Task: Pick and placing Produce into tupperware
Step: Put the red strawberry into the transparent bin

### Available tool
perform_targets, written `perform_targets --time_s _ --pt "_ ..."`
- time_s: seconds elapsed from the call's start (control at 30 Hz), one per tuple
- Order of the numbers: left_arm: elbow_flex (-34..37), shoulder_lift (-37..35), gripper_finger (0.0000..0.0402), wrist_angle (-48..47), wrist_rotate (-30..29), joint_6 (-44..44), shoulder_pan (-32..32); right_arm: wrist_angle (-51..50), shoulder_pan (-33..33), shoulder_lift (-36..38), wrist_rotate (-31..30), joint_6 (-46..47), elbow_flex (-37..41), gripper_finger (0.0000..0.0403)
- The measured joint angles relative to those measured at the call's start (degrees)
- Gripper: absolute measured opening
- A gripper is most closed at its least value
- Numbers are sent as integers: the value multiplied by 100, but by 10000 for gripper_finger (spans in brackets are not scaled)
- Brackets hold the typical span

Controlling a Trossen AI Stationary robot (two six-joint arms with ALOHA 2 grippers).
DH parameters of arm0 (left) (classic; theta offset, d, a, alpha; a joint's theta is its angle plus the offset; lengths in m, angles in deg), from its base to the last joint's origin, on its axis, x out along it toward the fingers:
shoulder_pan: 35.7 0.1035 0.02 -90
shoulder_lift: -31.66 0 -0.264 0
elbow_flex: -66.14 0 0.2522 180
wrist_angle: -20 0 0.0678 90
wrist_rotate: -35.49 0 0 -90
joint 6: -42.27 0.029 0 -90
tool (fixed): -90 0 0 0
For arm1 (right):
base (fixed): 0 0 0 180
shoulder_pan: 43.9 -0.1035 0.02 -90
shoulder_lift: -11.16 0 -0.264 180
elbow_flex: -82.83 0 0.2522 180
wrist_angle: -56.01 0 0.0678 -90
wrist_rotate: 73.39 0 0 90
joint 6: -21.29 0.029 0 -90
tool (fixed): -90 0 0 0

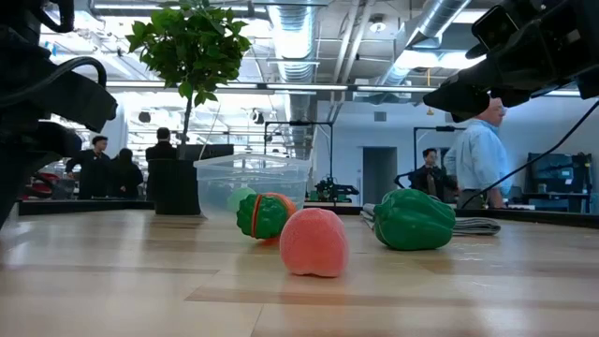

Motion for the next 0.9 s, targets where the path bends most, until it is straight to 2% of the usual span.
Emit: perform_targets --time_s 0.2,0.33,0.9 --pt "-202 26 265 -643 570 -121 -38 -9 0 0 0 -2 0 317" --pt "-278 20 265 -877 380 -123 -19 -29 0 0 0 -4 0 317" --pt "-286 15 265 -747 -21 -132 -24 -33 0 0 2 -4 0 317"
